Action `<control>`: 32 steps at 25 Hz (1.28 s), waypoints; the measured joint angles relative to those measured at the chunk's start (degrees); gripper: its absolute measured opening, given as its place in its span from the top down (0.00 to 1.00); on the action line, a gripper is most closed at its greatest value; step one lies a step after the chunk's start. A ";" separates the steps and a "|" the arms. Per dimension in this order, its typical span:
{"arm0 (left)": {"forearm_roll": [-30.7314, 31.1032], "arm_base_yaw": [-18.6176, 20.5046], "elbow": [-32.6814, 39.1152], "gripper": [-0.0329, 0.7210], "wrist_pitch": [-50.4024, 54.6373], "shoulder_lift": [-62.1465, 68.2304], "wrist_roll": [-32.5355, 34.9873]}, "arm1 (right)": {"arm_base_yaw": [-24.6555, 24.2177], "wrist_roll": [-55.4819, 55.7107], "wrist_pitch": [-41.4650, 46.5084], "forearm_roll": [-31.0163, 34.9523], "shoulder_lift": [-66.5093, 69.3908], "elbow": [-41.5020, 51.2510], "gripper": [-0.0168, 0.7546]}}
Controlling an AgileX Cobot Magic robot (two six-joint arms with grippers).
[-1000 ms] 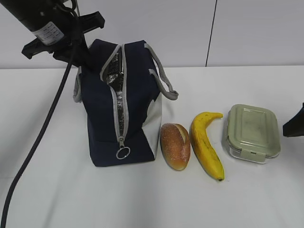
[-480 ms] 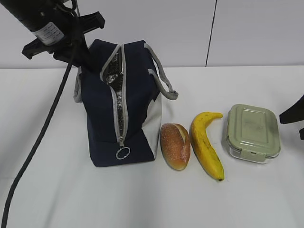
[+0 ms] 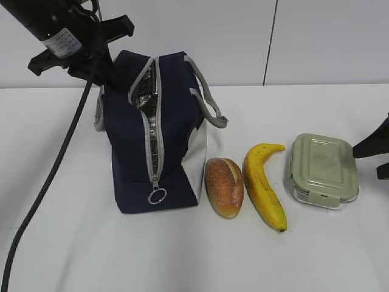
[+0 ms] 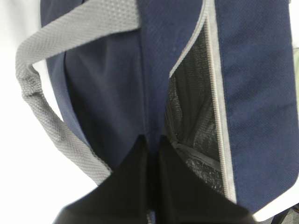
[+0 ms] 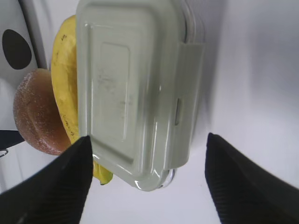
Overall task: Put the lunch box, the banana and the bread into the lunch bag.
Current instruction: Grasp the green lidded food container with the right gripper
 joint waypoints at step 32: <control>0.92 0.00 0.00 0.96 0.00 0.00 0.00 | -0.22 -11.73 5.31 13.34 15.78 -3.85 0.23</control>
